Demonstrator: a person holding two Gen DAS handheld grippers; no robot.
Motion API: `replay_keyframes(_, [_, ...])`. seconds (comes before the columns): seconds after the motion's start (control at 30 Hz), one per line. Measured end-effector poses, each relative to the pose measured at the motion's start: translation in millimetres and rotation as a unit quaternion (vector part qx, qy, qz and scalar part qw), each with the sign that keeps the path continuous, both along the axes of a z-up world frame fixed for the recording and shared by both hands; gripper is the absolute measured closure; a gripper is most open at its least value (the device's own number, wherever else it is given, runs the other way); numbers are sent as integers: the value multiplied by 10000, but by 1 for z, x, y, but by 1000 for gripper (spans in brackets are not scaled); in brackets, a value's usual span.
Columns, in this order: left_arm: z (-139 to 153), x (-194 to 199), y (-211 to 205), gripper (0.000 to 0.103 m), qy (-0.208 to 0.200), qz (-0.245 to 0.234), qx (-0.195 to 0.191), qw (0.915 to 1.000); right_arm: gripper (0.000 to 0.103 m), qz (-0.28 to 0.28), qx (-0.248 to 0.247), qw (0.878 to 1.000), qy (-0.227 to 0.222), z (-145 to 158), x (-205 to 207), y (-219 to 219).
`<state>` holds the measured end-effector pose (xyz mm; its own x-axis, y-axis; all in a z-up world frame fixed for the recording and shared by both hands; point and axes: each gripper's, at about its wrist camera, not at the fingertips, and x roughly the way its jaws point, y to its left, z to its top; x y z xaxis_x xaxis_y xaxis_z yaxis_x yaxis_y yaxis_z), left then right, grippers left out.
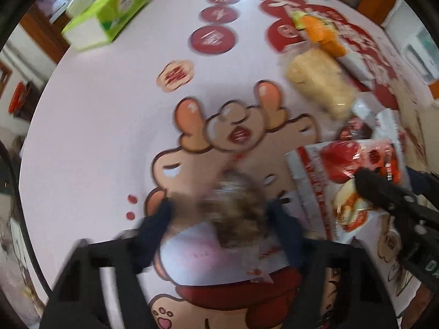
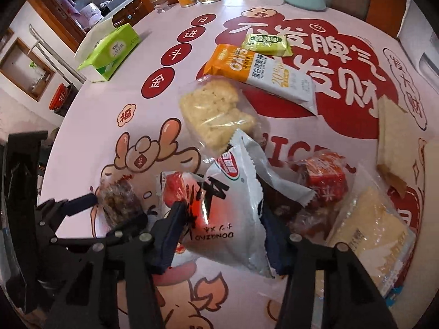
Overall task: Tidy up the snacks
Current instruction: 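Grasp the dark nut bag with left tool while right tool grasps the red-white DONGZHO bag, then carry both bags over the white bin and open both tools to release them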
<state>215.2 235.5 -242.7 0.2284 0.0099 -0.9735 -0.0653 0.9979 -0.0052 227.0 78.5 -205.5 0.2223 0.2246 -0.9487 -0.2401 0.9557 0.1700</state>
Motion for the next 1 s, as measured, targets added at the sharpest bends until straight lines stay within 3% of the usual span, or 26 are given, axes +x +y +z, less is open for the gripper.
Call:
replay_keyframes(0.07, [2,1,-10,55,-1,-122,151,9998,51,-16,-33,10000,-32,2,-4,-4])
replay_keyframes(0.33, [17,-16,-18,56,-55,-158,157,9997,58,-73,-215,9996,-175,10,-22,-17])
replay_keyframes(0.7, [82,-69,-33,56,-410,-343,237,9983,60,-127,-163,9983,-554,45,-57,-36])
replay_keyframes(1.0, [128,-101,-90,56,-711,-605,204,9954,60,-89,-27,9949,-1003,86,-92,-71])
